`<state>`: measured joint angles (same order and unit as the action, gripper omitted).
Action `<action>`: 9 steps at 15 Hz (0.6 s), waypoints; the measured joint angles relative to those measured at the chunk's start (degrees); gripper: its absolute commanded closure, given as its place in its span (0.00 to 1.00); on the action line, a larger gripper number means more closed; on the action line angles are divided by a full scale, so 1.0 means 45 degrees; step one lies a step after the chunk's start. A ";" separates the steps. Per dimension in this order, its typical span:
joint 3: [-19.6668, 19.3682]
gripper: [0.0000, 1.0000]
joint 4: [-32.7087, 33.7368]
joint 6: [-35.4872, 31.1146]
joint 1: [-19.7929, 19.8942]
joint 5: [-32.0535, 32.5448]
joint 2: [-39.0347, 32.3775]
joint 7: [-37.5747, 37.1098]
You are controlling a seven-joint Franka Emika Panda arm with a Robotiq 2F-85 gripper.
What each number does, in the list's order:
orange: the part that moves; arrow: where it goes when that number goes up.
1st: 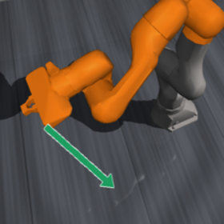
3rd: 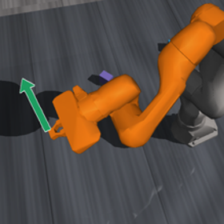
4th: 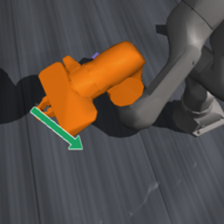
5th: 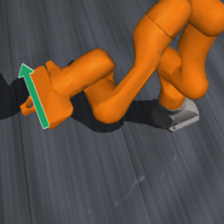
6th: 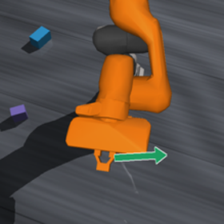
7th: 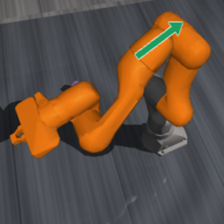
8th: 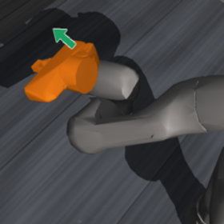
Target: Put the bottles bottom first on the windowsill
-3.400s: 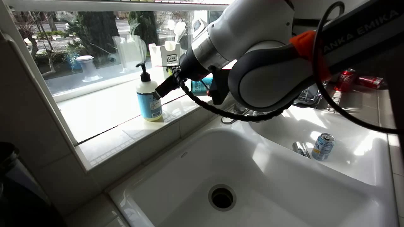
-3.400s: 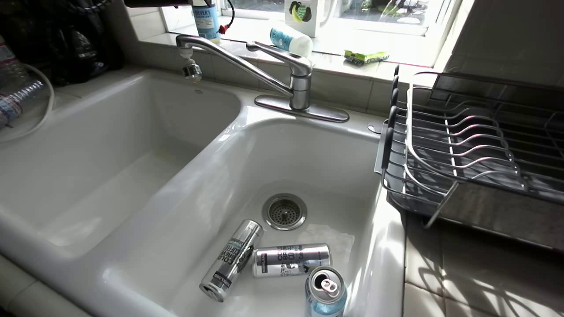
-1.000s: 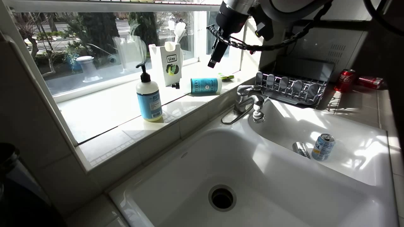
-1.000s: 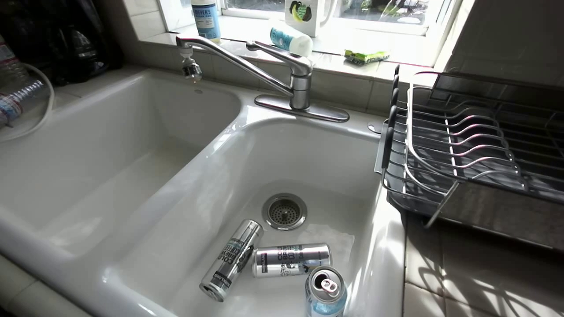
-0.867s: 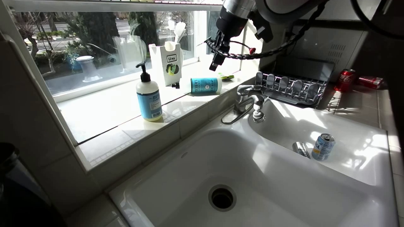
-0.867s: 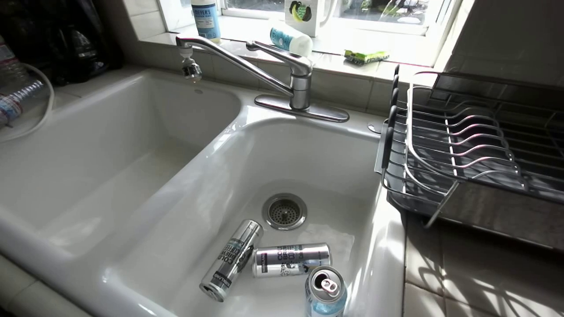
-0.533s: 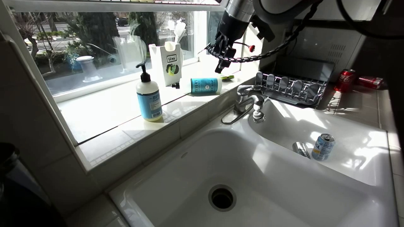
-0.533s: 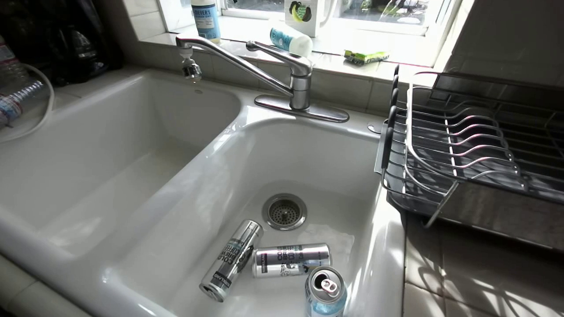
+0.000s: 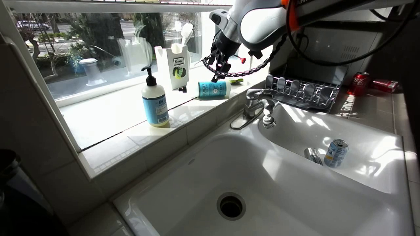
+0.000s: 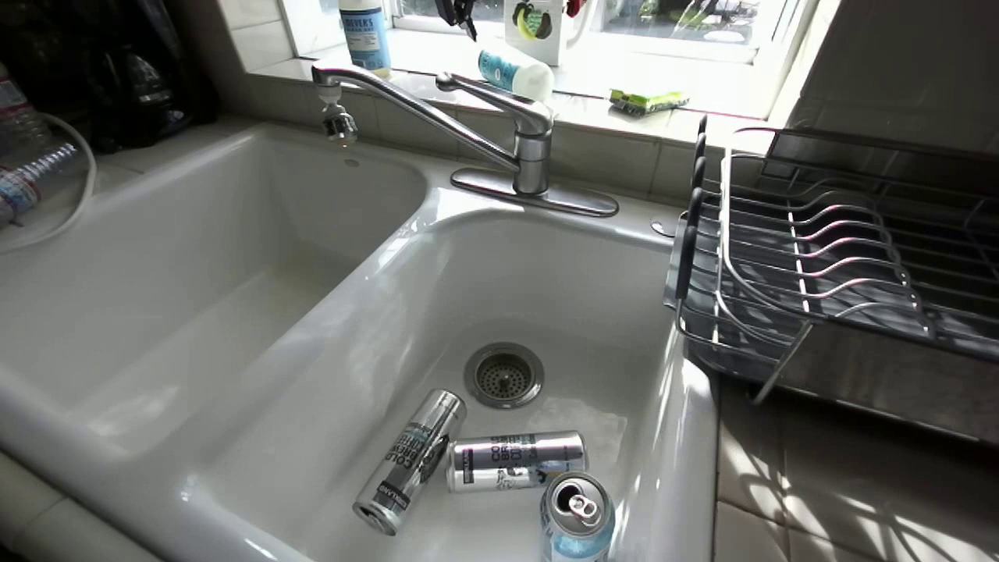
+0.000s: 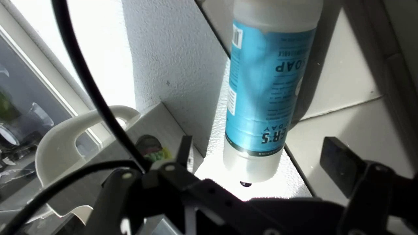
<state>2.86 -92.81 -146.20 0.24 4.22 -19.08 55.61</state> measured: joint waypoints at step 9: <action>0.0220 0.00 0.0143 -0.0210 0.0281 -0.0224 -0.0360 0.0304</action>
<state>3.85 -92.17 -147.14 1.51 3.21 -20.70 56.98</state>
